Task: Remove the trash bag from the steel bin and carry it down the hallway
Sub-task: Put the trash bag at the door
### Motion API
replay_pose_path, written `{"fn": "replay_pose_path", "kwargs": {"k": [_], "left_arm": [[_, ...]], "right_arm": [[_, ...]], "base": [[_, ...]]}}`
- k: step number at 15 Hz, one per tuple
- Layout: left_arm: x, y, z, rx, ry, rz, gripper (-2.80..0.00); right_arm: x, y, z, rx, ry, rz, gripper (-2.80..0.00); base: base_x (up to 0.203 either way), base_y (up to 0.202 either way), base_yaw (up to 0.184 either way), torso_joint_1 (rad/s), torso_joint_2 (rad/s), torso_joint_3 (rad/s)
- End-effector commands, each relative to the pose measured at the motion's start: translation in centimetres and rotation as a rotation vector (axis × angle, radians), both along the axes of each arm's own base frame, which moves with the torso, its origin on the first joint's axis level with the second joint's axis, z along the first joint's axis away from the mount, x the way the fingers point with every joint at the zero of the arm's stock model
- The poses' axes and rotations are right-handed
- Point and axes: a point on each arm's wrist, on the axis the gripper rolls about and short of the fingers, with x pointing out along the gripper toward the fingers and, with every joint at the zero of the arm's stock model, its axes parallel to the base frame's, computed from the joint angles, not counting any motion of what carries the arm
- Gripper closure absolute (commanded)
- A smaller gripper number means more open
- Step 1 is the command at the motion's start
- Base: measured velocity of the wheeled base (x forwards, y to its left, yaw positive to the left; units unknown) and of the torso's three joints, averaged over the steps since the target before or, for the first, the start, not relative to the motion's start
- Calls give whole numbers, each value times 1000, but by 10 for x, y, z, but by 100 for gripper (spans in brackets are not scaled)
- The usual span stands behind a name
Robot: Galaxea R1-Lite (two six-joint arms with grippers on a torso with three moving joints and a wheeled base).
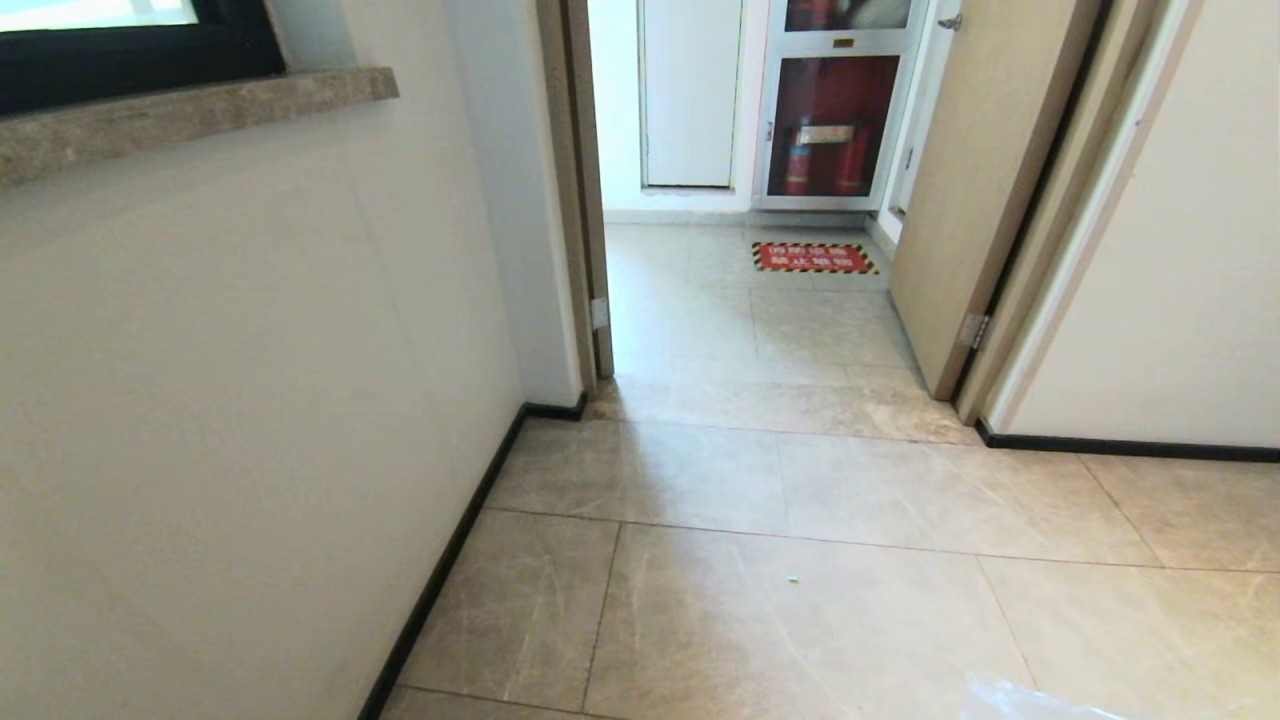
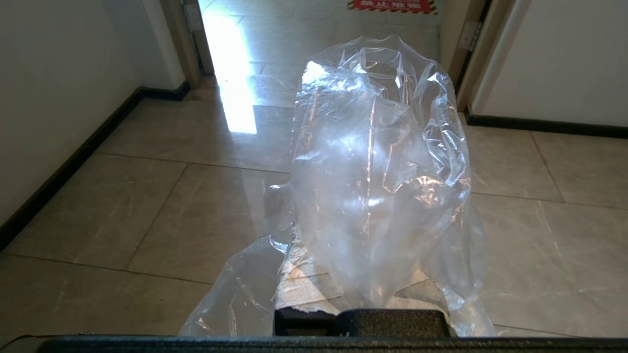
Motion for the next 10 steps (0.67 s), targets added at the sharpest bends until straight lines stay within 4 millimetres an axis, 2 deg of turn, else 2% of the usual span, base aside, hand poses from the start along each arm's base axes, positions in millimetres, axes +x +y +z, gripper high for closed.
{"fn": "replay_pose_path", "kwargs": {"k": [1,6,8,10], "left_arm": [[0,0,0,0,0,0,0],[0,0,0,11,0,0,0],[0,0,0,7,1,-1,0],[0,0,0,4,2,-2,0]], "right_arm": [[0,0,0,0,0,1,0],[0,0,0,0,0,0,0],[0,0,0,0,1,1,0],[0,0,0,0,2,0,0]], "base": [[0,-190,1,0,0,4],[0,-188,-1,2,3,2],[0,-83,-11,0,6,4],[0,0,0,0,0,0]]}}
